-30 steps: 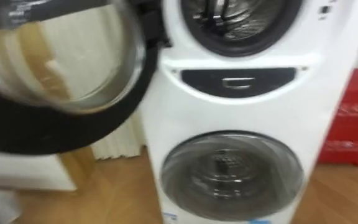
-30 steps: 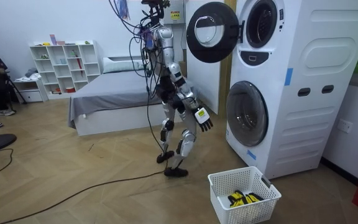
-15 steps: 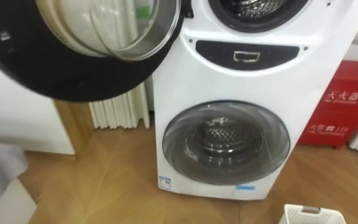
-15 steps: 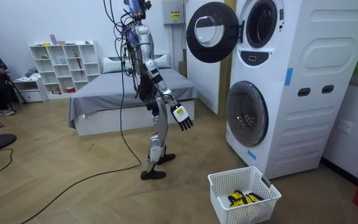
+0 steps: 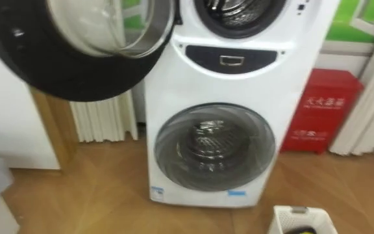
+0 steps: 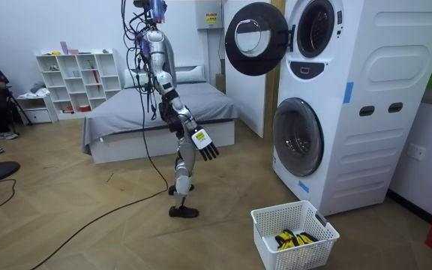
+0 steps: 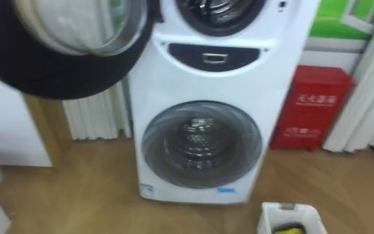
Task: Pick clothes from washing machine
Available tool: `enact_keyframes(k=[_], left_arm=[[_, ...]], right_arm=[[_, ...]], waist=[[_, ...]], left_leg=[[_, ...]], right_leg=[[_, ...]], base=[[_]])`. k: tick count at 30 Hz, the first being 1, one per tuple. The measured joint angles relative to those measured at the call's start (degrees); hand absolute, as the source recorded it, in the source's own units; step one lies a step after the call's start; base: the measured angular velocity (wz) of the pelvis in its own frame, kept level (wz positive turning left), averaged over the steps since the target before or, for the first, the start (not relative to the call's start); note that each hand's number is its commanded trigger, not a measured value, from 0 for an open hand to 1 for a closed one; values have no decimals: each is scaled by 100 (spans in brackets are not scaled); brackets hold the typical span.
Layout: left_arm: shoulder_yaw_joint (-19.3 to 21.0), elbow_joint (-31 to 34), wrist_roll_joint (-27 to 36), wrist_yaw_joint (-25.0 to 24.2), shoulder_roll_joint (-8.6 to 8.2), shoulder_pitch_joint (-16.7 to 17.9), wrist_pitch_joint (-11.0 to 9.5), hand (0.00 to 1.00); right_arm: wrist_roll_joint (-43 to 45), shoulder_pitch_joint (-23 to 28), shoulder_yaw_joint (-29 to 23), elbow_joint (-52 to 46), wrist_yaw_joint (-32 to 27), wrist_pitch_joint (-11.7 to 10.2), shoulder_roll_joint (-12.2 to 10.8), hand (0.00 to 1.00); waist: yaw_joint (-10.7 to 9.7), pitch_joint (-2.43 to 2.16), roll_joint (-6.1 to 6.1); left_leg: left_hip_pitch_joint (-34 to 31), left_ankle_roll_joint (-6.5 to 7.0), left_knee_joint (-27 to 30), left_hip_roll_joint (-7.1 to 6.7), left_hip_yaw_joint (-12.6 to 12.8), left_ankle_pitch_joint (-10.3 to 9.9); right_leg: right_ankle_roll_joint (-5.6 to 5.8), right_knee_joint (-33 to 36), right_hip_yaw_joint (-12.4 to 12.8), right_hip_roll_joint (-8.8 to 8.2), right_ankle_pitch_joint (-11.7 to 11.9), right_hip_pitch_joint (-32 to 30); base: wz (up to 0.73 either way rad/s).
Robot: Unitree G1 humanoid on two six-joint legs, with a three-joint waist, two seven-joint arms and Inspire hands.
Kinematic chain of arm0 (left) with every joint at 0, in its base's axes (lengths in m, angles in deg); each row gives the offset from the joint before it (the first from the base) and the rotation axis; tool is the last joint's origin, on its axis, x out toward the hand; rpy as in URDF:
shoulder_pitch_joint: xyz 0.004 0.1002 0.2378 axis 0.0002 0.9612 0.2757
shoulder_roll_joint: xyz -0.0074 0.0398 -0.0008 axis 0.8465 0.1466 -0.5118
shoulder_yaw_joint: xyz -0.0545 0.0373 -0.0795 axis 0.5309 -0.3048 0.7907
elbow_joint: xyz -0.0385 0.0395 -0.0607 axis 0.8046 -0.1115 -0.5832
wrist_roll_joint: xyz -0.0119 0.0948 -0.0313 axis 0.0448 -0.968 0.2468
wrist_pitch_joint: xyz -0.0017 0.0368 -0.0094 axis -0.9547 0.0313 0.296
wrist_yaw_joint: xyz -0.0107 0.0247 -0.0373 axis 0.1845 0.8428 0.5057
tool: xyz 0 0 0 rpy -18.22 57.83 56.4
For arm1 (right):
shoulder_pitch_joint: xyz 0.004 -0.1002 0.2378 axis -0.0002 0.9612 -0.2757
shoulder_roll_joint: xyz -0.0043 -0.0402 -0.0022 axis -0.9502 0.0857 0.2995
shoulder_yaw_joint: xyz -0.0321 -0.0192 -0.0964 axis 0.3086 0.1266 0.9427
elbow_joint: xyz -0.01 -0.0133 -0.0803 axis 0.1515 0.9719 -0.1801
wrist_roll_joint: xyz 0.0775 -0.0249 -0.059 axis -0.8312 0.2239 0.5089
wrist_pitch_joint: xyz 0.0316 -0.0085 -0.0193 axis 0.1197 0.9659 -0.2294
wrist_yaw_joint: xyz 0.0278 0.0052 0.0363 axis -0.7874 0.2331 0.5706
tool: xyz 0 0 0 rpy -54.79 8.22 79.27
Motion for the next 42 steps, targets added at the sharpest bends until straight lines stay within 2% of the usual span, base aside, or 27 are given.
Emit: enact_keyframes(k=[3, 5, 8, 10, 13, 18, 19, 20, 21, 22, 23, 24, 25, 26, 27, 28, 29, 30, 31, 32, 34, 35, 38, 40, 42], left_arm=[[166, 643, 625, 204, 59, -100, -124, 0], [173, 1159, 948, 323, 168, -257, -431, 0], [309, 1782, 1407, 520, 197, -313, -615, 0], [402, 2061, 1565, 698, 213, -332, -649, 0], [638, 2263, 1564, 853, 260, -360, -670, 0], [1119, 2942, 1570, 1223, 439, -550, -577, 0], [1277, 3216, 1625, 1332, 568, -661, -575, 0], [1376, 3282, 1648, 1440, 795, -893, -576, 0], [1421, 3292, 1649, 1484, 920, -993, -575, 0], [1524, 3355, 1631, 1560, 1157, -1115, -576, 0], [1606, 3403, 1602, 1606, 1331, -1194, -580, 0], [1650, 3420, 1577, 1605, 1420, -1229, -589, 0], [1888, 3419, 1472, 1602, 1561, -1279, -598, 0], [2029, 3402, 1376, 1602, 1555, -1282, -558, 0], [2028, 3410, 1367, 1581, 1596, -1295, -543, 0], [2019, 3480, 1383, 1510, 1626, -1411, -472, 0], [2017, 3603, 1391, 1499, 1632, -1527, -424, 0], [2019, 3645, 1409, 1501, 1662, -1551, -421, 0], [2016, 3655, 1452, 1523, 1780, -1560, -406, 0], [2029, 3653, 1442, 1541, 1892, -1587, -393, 0], [2015, 3648, 1439, 1520, 2039, -1657, -323, 0], [2015, 3648, 1394, 1479, 2083, -1712, -281, 0], [2014, 3650, 1107, 1295, 2156, -1984, -57, 0], [1990, 3688, 954, 1260, 2184, -2143, 59, 0], [1955, 3713, 931, 1185, 2202, -2314, 142, 0]], right_arm=[[71, -6, -33, -164, -24, -127, -21, 0], [115, -16, -26, -236, -84, -263, -20, 0], [110, 159, -31, -554, -119, -309, -24, 0], [125, 274, -32, -683, -119, -332, -28, 0], [301, 326, -76, -689, -139, -335, -28, 0], [379, 862, -376, -1136, -259, -349, -60, 0], [469, 962, -511, -1185, -292, -350, -81, 0], [534, 1004, -623, -1180, -322, -349, -72, 0], [573, 1007, -699, -1174, -323, -349, -68, 0], [617, 1040, -777, -1175, -352, -351, -36, 0], [650, 1047, -842, -1177, -384, -359, -12, 0], [670, 1037, -863, -1181, -390, -363, -20, 0], [729, 954, -832, -1194, -382, -364, -36, 0], [790, 930, -752, -1223, -405, -360, 30, 0], [799, 952, -734, -1224, -421, -353, 19, 0], [785, 1036, -723, -1227, -459, -340, 13, 0], [787, 1068, -747, -1229, -488, -307, 27, 0], [801, 1073, -762, -1229, -500, -295, 24, 0], [834, 1119, -747, -1246, -455, -297, 12, 0], [867, 1110, -752, -1253, -385, -297, 15, 0], [913, 1096, -766, -1271, -321, -246, 40, 0], [915, 1059, -771, -1295, -300, -170, 80, 0], [990, 948, -823, -1305, -272, -11, 121, 0], [1022, 943, -812, -1304, -187, 88, 118, 0], [1015, 906, -810, -1303, -94, 156, 114, 0]], waist=[[2, 0, 94], [51, -10, 121], [99, -43, 220], [111, -28, 200], [137, -41, 215], [337, -46, 229], [378, -47, 236], [407, -30, 265], [424, -31, 288], [434, -18, 359], [468, -10, 508], [503, -22, 530], [567, -14, 561], [447, -71, 678], [360, -31, 632], [271, -19, 601], [282, -38, 639], [324, -33, 630], [418, -62, 587], [438, -76, 585], [484, -57, 618], [477, -63, 621], [464, 1, 730], [453, 4, 736], [391, -1, 750]], left_leg=[[40, 33, -175, -117, -111, 102], [96, 45, -336, -193, -218, 147], [265, 51, -534, -250, -264, 190], [424, 42, -736, -269, -307, 234], [652, 33, -993, -290, -317, 252], [806, 31, -1170, -300, -557, 254], [876, 29, -1240, -293, -593, 256], [920, 20, -1270, -295, -642, 263], [943, 20, -1284, -293, -674, 264], [1006, 21, -1324, -286, -799, 265], [1073, 33, -1378, -217, -1091, 277], [1089, 33, -1398, -187, -1328, 277], [1049, 27, -1390, -140, -1555, 274], [950, -132, -1350, -74, -1403, 261], [917, -174, -1355, -92, -1194, 267], [819, -196, -1441, -155, -736, 280], [599, -30, -1653, -252, -367, 458], [529, 133, -1662, -288, -179, 701], [610, 148, -1628, -312, 41, 791], [712, 149, -1614, -333, 44, 790], [791, 150, -1609, -400, 16, 788], [799, 156, -1609, -423, 12, 782], [789, 223, -1608, -450, 33, 736], [775, 260, -1606, -490, 19, 712], [762, 299, -1601, -509, -32, 682]], right_leg=[[-15, -109, 1, -31, 27, 69], [13, -275, 1, -29, 34, 194], [43, -376, -13, -47, 53, 325], [44, -385, -61, -61, 52, 398], [45, -612, -40, -35, 52, 626], [48, -672, -46, 0, 59, 721], [48, -670, -40, 9, 58, 762], [47, -664, -36, 11, 58, 799], [47, -646, -14, 13, 58, 804], [46, -550, 59, 18, 53, 777], [9, -396, 195, 55, -50, 640], [-42, -435, 480, 172, -121, 503], [-278, -882, 1014, 443, 38, 170], [-381, -882, 830, 530, 393, 233], [-394, -878, 776, 506, 409, 274], [-392, -886, 907, 459, 408, 354], [-367, -889, 1168, 403, 392, 378], [-329, -873, 1227, 369, 367, 394], [-265, -849, 1201, 324, 319, 428], [-261, -839, 1173, 319, 318, 445], [-261, -876, 1141, 312, 318, 538], [-261, -887, 1105, 291, 318, 564], [-238, -893, 1040, 270, 304, 588], [-154, -891, 1035, 238, 251, 584], [-122, -892, 1006, 231, 230, 602]], base=[[28], [29], [12], [10], [3], [13], [15], [12], [3], [-16], [-28], [-61], [-41], [-16], [44], [46], [30], [-10], [-30], [-29], [-6], [6], [16], [8], [12]])
